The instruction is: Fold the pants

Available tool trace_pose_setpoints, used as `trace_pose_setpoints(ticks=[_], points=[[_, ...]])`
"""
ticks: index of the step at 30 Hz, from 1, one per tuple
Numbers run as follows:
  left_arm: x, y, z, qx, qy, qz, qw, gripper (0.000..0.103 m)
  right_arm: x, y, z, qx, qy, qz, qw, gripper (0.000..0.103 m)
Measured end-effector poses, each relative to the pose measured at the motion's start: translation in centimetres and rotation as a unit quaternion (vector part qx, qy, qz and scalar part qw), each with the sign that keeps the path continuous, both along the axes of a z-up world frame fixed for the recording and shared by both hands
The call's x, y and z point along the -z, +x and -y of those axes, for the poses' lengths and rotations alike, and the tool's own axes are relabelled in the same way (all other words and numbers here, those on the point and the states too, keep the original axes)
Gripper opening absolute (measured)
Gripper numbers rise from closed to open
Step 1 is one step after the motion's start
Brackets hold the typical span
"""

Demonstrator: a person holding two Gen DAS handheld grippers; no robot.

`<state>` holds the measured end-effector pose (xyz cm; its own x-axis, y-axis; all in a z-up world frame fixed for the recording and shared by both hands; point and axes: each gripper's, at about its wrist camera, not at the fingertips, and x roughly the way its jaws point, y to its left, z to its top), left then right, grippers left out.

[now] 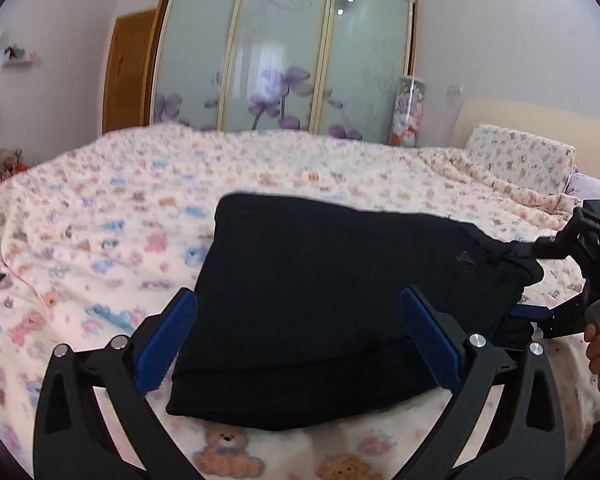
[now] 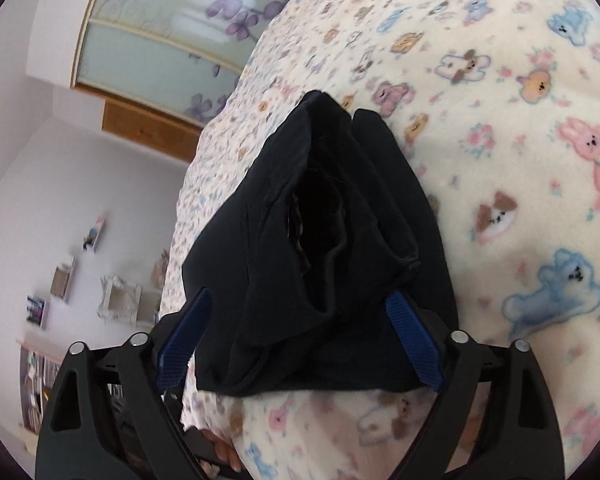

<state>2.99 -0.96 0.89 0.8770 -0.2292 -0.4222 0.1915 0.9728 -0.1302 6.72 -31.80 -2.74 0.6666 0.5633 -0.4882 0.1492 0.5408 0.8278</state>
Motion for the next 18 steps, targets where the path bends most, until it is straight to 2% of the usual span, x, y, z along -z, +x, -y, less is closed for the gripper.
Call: trace_pose_setpoints(ticks=[3, 4, 5, 6, 8, 9, 11, 16, 18], points=[[0.4, 0.2, -1.1, -0.005, -0.022, -0.017, 0.9996, 0.101, 0.6, 0.7, -0.1, 0.035, -0.003, -0.012, 0.999, 0.093], [0.7, 0.4, -1.2, -0.007, -0.027, -0.022, 0.9994, 0.101, 0.9, 1.0, -0.2, 0.048, -0.011, -0.019, 0.999, 0.082], [1.0, 0.7, -1.5, -0.009, -0.035, -0.034, 0.9988, 0.101, 1.3, 1.0, -0.3, 0.067, -0.03, -0.03, 0.997, 0.063], [1.3, 0.9, -1.8, -0.01, -0.041, -0.042, 0.9983, 0.101, 1.5, 0.9, -0.2, 0.078, -0.034, -0.031, 0.996, 0.058], [1.8, 1.2, -2.4, -0.012, -0.054, -0.056, 0.9969, 0.101, 1.9, 0.6, 0.1, 0.086, -0.014, -0.02, 0.996, 0.04], [1.9, 1.3, -2.7, -0.013, -0.061, -0.061, 0.9962, 0.101, 1.9, 0.3, 0.2, 0.086, -0.003, -0.013, 0.996, 0.035], [2.2, 1.3, -3.2, -0.017, -0.074, -0.068, 0.9948, 0.101, 1.0, -0.2, 0.0, 0.081, -0.002, 0.016, 0.997, 0.032], [2.5, 1.5, -4.2, -0.027, -0.098, -0.082, 0.9915, 0.101, -2.7, -2.8, -1.3, 0.06, -0.045, 0.093, 0.993, 0.031], [2.5, 1.4, -4.4, -0.029, -0.101, -0.079, 0.9914, 0.101, -3.5, -3.6, -1.7, 0.058, -0.057, 0.109, 0.991, 0.031]])
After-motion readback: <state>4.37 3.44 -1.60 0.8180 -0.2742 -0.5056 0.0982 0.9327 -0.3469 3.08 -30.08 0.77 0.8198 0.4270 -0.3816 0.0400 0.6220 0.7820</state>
